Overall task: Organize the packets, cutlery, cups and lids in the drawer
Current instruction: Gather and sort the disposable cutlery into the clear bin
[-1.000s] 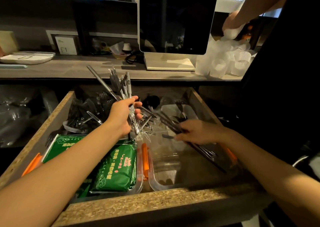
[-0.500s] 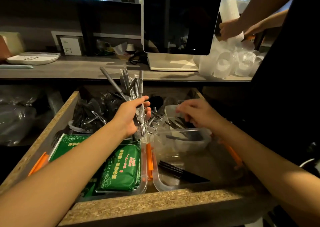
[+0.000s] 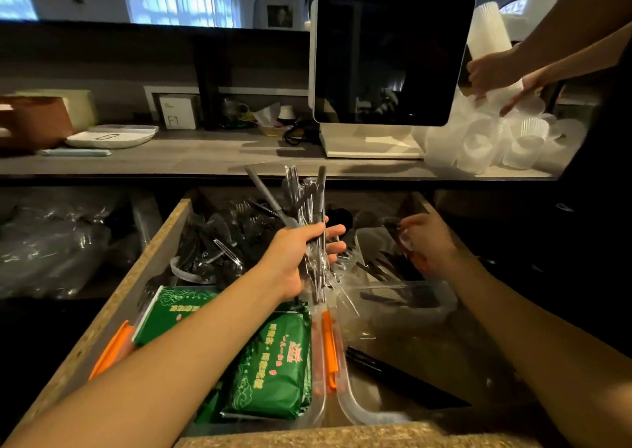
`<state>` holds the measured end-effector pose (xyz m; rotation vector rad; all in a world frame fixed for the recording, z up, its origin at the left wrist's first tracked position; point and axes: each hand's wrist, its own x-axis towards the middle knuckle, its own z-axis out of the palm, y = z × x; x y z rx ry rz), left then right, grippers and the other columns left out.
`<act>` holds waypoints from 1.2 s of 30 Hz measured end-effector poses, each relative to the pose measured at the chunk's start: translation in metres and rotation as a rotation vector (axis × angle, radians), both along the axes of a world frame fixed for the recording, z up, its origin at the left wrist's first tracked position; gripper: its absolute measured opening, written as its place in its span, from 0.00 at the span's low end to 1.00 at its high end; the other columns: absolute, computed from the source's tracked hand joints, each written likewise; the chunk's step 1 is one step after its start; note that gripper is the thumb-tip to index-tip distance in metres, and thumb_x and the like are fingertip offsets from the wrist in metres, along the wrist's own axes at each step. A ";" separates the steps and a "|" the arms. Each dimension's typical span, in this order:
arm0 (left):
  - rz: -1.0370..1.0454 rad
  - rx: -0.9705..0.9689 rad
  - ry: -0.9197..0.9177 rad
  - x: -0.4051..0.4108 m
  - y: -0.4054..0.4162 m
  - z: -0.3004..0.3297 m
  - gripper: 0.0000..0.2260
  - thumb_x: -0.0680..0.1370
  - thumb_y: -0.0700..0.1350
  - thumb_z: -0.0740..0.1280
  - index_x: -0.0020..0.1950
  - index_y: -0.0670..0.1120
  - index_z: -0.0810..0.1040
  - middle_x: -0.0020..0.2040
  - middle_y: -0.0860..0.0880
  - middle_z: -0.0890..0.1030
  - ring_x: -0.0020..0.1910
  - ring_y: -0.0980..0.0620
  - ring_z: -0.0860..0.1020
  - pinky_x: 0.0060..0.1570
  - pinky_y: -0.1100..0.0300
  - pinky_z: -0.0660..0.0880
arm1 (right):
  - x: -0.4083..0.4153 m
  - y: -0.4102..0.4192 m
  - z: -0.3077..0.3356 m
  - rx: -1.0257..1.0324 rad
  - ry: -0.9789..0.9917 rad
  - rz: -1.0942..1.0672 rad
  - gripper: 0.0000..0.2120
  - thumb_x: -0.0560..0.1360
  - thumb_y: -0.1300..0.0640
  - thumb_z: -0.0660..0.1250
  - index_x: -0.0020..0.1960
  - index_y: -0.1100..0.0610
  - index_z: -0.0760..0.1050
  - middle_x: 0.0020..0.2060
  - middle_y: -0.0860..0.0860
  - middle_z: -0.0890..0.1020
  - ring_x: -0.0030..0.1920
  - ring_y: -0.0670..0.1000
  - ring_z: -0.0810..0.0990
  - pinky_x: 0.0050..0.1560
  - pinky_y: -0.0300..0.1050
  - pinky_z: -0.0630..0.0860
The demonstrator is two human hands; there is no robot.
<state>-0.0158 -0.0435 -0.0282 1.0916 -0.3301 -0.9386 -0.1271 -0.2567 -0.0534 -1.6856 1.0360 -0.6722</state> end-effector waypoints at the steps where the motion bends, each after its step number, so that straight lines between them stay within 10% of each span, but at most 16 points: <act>1: 0.009 0.005 -0.007 -0.001 0.000 -0.001 0.08 0.83 0.40 0.62 0.48 0.41 0.79 0.45 0.45 0.86 0.33 0.52 0.82 0.29 0.63 0.77 | 0.000 -0.001 -0.006 -0.085 0.100 0.003 0.15 0.77 0.70 0.61 0.62 0.63 0.76 0.54 0.62 0.81 0.41 0.50 0.77 0.40 0.44 0.76; 9: 0.037 0.073 -0.021 0.001 -0.002 -0.005 0.12 0.83 0.41 0.62 0.46 0.38 0.83 0.38 0.45 0.84 0.30 0.54 0.82 0.27 0.63 0.77 | -0.004 -0.007 -0.015 -0.162 0.223 0.334 0.11 0.77 0.61 0.67 0.59 0.54 0.79 0.56 0.56 0.81 0.55 0.52 0.80 0.56 0.45 0.78; 13: 0.036 0.074 -0.016 0.003 -0.002 -0.004 0.11 0.83 0.41 0.62 0.55 0.37 0.81 0.36 0.46 0.84 0.29 0.55 0.81 0.26 0.63 0.77 | -0.001 0.002 -0.019 -0.209 0.745 0.780 0.23 0.76 0.49 0.69 0.70 0.50 0.71 0.67 0.50 0.75 0.65 0.50 0.74 0.69 0.51 0.69; 19: 0.023 0.064 0.003 0.006 -0.003 -0.006 0.14 0.83 0.41 0.63 0.66 0.37 0.77 0.34 0.48 0.84 0.28 0.54 0.81 0.25 0.63 0.76 | 0.007 0.007 -0.013 -0.075 0.911 0.816 0.29 0.73 0.50 0.72 0.71 0.56 0.70 0.67 0.51 0.73 0.61 0.51 0.73 0.58 0.43 0.73; 26: 0.037 0.050 0.015 0.009 -0.004 -0.008 0.13 0.83 0.41 0.63 0.64 0.37 0.78 0.37 0.48 0.85 0.29 0.55 0.80 0.26 0.63 0.77 | 0.004 0.003 -0.017 -0.071 0.842 0.819 0.17 0.76 0.48 0.69 0.62 0.54 0.78 0.54 0.49 0.80 0.55 0.49 0.78 0.57 0.45 0.76; 33: 0.074 0.056 0.006 0.009 -0.006 -0.009 0.07 0.83 0.40 0.63 0.51 0.41 0.81 0.43 0.46 0.86 0.31 0.53 0.81 0.27 0.62 0.78 | 0.010 -0.012 -0.028 0.063 0.165 0.290 0.10 0.81 0.56 0.61 0.48 0.60 0.79 0.41 0.56 0.82 0.40 0.52 0.81 0.49 0.50 0.80; 36: 0.070 0.069 0.012 0.009 -0.006 -0.010 0.10 0.83 0.41 0.64 0.47 0.39 0.82 0.39 0.45 0.84 0.32 0.53 0.82 0.28 0.63 0.79 | 0.013 -0.023 -0.032 -0.098 0.283 0.202 0.10 0.82 0.57 0.59 0.55 0.59 0.78 0.51 0.58 0.81 0.53 0.56 0.80 0.60 0.54 0.76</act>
